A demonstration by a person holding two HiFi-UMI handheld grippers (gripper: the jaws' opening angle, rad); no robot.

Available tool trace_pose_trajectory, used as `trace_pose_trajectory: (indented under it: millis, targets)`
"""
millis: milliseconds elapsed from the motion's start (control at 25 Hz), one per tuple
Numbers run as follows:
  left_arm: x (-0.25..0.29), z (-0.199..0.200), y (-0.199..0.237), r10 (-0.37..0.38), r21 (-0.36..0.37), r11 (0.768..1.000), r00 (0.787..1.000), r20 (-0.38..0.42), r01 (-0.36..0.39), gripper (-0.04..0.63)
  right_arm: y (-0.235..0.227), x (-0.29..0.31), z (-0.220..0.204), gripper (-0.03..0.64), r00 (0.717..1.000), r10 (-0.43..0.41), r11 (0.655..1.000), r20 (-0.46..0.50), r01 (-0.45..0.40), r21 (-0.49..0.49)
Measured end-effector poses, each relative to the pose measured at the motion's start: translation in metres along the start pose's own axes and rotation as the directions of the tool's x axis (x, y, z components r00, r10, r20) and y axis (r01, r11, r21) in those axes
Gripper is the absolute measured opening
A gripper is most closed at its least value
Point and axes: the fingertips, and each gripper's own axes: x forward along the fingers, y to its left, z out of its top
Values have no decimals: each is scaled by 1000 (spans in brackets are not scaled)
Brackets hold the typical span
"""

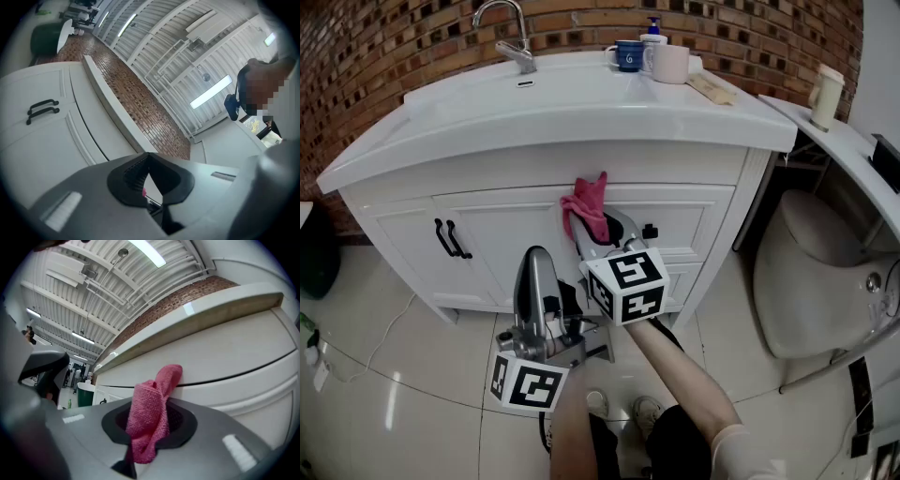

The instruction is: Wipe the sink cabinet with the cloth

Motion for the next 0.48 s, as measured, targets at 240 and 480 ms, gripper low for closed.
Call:
trace_pose_trajectory:
  millis: [240, 480]
  targets:
    - [3, 3, -3, -12, -9, 1000, 1000, -5, 12, 2, -57, -27, 4, 61, 994, -107, 992, 8, 106, 72]
    - [9, -9, -10, -18, -30, 999, 999, -35, 17, 2, -155, -101, 17, 61, 956, -292, 956, 22, 291, 41]
